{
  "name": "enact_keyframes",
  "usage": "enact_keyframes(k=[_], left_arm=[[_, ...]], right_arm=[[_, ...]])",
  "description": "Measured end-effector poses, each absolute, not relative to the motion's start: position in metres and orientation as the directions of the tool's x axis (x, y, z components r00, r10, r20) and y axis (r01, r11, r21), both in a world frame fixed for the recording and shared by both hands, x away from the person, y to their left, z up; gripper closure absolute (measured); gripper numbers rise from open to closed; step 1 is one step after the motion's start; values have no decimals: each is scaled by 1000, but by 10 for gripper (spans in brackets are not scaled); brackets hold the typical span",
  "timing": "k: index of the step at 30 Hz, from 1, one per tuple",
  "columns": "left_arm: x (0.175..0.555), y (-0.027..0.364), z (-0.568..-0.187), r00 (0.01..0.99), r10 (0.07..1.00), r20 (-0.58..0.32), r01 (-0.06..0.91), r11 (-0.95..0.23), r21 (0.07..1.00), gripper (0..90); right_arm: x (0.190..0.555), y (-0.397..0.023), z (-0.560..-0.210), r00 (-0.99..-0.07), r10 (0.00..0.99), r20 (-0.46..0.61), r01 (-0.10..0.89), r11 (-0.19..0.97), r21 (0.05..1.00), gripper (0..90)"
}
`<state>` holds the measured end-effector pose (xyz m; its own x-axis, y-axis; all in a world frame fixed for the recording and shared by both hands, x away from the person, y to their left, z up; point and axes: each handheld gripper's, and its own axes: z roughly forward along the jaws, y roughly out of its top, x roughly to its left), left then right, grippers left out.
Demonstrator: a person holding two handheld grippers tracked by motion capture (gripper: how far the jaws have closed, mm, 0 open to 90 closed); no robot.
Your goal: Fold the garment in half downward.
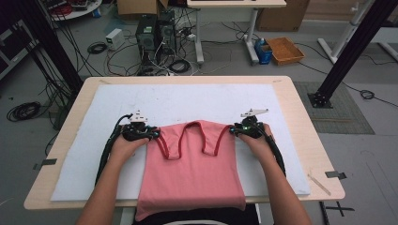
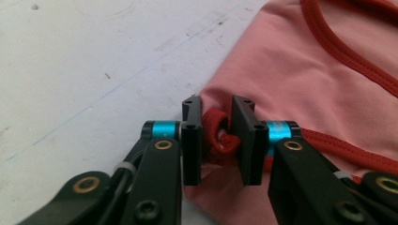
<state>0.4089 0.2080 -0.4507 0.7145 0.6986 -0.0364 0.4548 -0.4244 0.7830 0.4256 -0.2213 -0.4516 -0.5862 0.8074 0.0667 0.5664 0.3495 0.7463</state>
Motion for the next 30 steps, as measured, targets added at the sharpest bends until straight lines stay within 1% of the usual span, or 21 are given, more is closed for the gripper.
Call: enact_keyframes(k=[1, 2, 5, 8, 10, 13, 21, 24, 26, 30], left_arm=[[409, 208, -451, 717, 696, -34, 452, -427, 783, 785], [409, 208, -451, 716, 698, -37, 454, -424, 784, 785], [409, 209, -451, 706, 706, -53, 467, -407, 785, 799], [409, 213, -450, 678, 731, -75, 488, -372, 789, 813], [410, 216, -450, 662, 743, -95, 508, -352, 786, 815], [410, 221, -449, 646, 758, -93, 513, -340, 788, 817], [412, 222, -447, 630, 772, -79, 493, -319, 809, 823], [414, 223, -445, 625, 775, -97, 496, -298, 815, 823], [417, 221, -442, 629, 773, -86, 493, -312, 812, 823], [427, 215, -435, 625, 773, -103, 487, -284, 826, 823]], right_arm=[[425, -221, -451, -595, 802, 58, 558, 360, 748, 787], [425, -221, -451, -595, 802, 58, 558, 360, 748, 787], [423, -219, -451, -610, 791, 46, 546, 377, 748, 846], [423, -219, -451, -613, 789, 50, 546, 377, 748, 862], [423, -219, -451, -614, 787, 55, 547, 375, 748, 864], [422, -222, -448, -610, 791, 45, 536, 370, 759, 866], [420, -232, -433, -592, 806, 24, 510, 351, 785, 868], [422, -235, -427, -584, 812, 5, 506, 359, 785, 869], [423, -236, -423, -579, 816, -10, 504, 366, 782, 869], [425, -240, -414, -569, 822, -26, 491, 365, 791, 869]])
